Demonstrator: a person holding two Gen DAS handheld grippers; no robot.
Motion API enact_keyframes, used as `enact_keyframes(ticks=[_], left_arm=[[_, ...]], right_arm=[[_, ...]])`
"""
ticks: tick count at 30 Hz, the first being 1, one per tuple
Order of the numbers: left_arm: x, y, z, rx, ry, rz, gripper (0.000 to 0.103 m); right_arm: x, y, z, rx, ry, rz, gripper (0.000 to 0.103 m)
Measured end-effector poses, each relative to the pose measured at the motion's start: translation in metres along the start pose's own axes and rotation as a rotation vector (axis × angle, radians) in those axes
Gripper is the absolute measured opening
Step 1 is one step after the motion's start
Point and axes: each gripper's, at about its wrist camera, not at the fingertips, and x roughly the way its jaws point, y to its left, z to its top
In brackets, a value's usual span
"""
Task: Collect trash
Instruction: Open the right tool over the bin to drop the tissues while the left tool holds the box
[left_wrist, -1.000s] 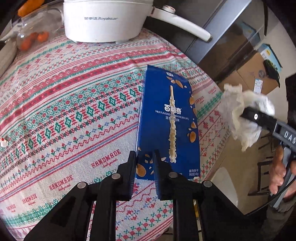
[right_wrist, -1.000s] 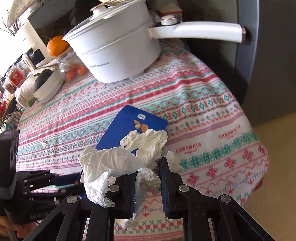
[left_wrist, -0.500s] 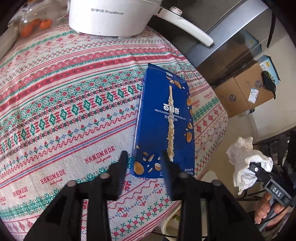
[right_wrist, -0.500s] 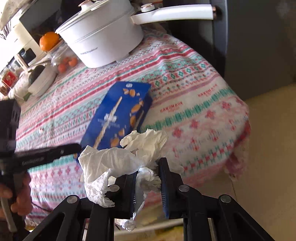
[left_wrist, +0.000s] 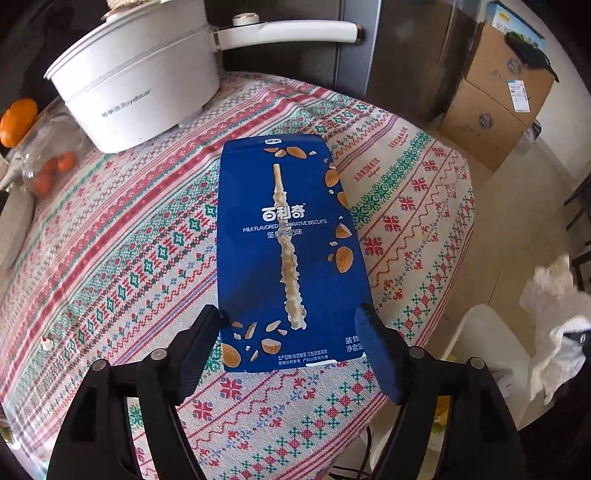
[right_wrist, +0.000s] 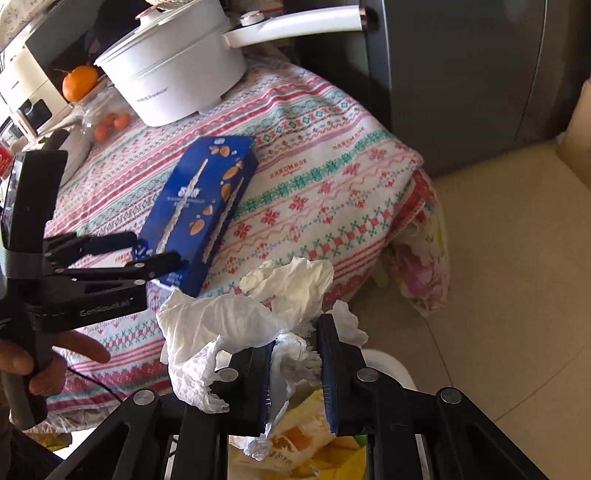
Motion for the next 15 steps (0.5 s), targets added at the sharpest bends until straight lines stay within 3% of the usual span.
enact_keyframes(ticks=[6,7,11,15], left_arm=[[0.012,0.031,-0.005,-0.132,0.056,-0.192,0.084],[0.012,0.033,-0.006,-0.149,0.064,-0.209,0.084],[0.015,0.049,-0.007,-0.245,0.071,-0.266,0.084],[0.011,0.050,-0.010,-0.254,0.075,-0.274,0.084]], right_arm=[[0.020,-0.003,-0.036,-0.039,0.160,-0.092,0.025],[0.026,-0.002,-0.041,-0.048,0.194,-0.106,0.029],[0.031,-0.005,-0.042,-0.035,0.206,-0.132,0.066],[0.026,-0.012,-0.037,0.003,0.177,-0.118,0.069]])
